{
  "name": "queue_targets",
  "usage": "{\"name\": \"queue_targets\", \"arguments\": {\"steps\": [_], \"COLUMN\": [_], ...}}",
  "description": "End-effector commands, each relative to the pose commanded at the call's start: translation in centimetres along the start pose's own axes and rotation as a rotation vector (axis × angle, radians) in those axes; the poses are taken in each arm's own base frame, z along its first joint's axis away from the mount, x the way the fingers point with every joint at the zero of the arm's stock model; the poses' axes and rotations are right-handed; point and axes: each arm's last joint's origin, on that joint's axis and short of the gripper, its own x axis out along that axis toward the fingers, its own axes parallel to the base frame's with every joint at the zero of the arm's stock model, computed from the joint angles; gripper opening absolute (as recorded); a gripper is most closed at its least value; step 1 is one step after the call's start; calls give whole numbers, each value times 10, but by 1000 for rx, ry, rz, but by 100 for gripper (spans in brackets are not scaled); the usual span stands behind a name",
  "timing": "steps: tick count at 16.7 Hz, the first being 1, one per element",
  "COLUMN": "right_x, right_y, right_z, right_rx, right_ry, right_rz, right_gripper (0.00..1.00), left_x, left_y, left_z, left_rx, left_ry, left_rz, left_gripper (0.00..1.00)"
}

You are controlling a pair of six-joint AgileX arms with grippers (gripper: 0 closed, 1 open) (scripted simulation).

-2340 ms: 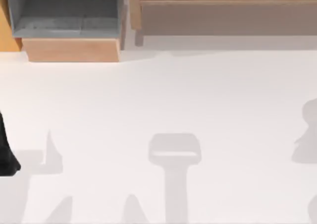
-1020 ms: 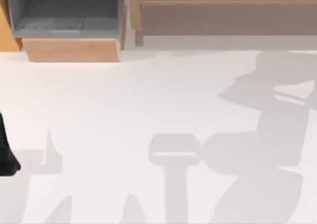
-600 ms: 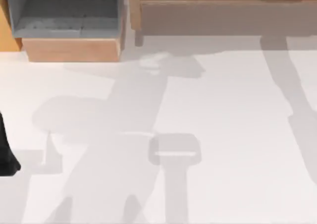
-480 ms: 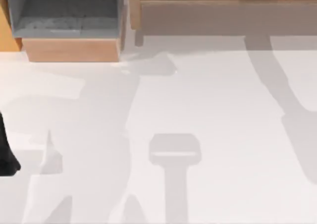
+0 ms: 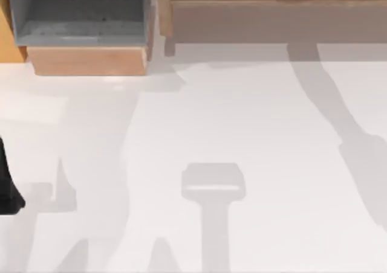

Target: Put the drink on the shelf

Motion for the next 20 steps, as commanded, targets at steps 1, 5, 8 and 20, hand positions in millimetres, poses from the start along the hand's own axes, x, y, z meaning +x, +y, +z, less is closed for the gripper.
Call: {"name": "queue_targets", "arguments": {"steps": [1,5,8,20], "right_x": [1,20,36,41], "right_y": [0,2,1,2], "right_z": [-1,-14,-25,-28], "right_rx": [-1,-2,-2,-2], "right_ry": [0,3,5,-1], "right_rz": [1,0,-5,-1], "right_gripper": [0,0,0,53], "left_x": [0,0,0,0], "left_y": [0,0,0,0], "left_z": [0,0,0,0], "left_rx": [0,0,0,0], "left_ry": [0,0,0,0], "left_rz": [0,0,0,0], "left_gripper": [100,100,100,100]}}
